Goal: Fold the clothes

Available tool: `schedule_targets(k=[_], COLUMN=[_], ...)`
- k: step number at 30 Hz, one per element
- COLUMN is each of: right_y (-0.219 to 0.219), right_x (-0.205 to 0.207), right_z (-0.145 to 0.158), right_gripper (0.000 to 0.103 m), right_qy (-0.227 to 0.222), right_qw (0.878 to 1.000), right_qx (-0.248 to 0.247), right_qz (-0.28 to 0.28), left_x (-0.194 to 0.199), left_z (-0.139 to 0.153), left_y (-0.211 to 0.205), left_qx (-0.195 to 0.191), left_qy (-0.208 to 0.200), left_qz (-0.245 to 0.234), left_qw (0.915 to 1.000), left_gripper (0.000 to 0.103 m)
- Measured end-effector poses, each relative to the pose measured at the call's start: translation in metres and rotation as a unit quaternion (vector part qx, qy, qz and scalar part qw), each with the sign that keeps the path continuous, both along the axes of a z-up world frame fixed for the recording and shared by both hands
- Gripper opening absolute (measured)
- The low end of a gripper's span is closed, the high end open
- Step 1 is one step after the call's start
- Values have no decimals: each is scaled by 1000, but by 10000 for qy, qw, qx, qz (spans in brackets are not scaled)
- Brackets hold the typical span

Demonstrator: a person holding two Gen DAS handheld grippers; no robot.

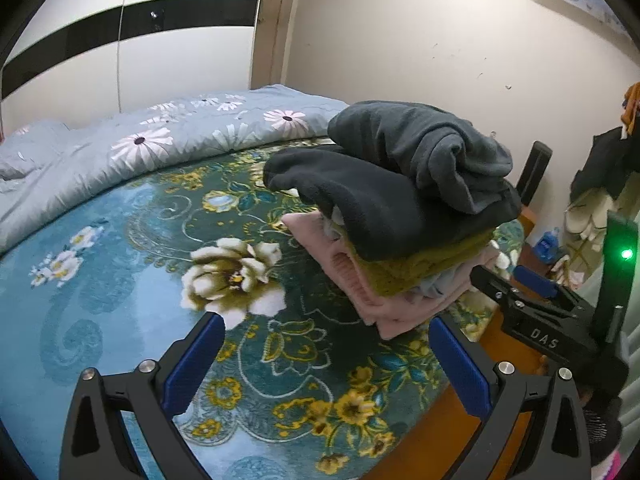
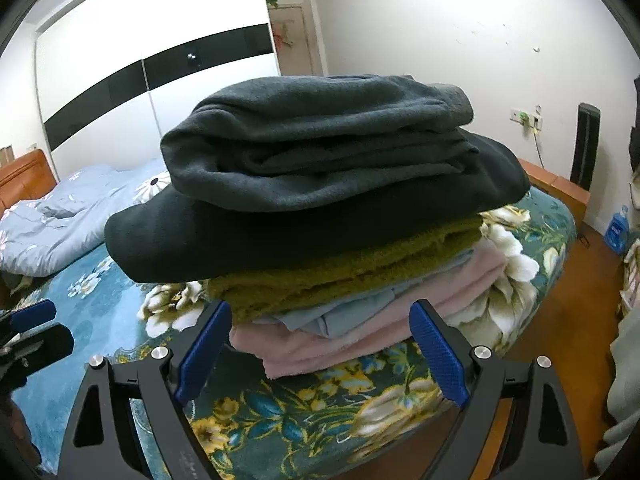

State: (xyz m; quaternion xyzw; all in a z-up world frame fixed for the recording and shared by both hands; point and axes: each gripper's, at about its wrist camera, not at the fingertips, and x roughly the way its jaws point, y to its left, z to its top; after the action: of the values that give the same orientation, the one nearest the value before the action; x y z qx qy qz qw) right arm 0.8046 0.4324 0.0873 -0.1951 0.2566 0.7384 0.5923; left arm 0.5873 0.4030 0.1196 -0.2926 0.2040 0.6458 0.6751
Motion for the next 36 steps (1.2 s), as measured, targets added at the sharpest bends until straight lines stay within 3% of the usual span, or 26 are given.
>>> schedule_targets(k=[11,36], right_y=[-3,-16], right_x=[-3,-11], right_z=[11,21], right_gripper=[91,91], right_qy=[100,-66], right_qw=[9999,9999], right_qx=[-54,-84], right_qz=[-35,31], left_x=[12,19], left_z=[10,3], left_y=[-9,-21], left_qx=[216,41], left_qy=[767,989], left_qz=[427,268], left_qw=[9959,9947], left_gripper=[103,103])
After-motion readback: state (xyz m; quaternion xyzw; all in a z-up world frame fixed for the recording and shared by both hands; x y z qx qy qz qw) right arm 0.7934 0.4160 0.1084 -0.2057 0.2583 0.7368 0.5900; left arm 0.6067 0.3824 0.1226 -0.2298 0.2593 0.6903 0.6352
